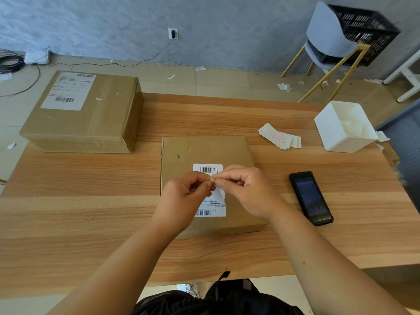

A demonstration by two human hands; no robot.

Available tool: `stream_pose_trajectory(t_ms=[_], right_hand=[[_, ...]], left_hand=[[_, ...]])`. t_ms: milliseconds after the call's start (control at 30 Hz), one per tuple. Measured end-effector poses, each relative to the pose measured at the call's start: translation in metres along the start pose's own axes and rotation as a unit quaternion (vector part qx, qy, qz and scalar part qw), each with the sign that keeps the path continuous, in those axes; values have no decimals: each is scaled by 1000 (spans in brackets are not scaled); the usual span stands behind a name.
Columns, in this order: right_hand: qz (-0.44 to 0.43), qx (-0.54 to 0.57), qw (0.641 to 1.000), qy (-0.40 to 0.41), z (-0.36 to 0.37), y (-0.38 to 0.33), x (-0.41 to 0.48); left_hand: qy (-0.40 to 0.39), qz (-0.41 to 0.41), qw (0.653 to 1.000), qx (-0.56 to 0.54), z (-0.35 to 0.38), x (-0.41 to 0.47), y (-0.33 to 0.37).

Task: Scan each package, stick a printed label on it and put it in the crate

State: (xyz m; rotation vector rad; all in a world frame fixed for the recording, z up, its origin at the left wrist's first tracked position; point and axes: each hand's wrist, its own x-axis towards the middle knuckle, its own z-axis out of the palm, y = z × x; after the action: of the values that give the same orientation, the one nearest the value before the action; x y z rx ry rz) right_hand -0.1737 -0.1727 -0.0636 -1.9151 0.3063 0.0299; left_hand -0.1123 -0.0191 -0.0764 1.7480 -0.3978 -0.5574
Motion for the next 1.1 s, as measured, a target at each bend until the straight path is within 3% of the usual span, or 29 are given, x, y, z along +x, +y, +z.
stream_pose_trajectory(t_ms=[667,900,1100], right_hand=[[-24,-47,999,3,2,-1,-1],[-3,12,1000,25,3,1,-1],[10,37,998,41,-2,5,-6]], left_hand=[[11,9,1000,-7,-2,4,-3],[-3,54,997,58,-2,3,0],[-17,45,998,35,7,5,3]])
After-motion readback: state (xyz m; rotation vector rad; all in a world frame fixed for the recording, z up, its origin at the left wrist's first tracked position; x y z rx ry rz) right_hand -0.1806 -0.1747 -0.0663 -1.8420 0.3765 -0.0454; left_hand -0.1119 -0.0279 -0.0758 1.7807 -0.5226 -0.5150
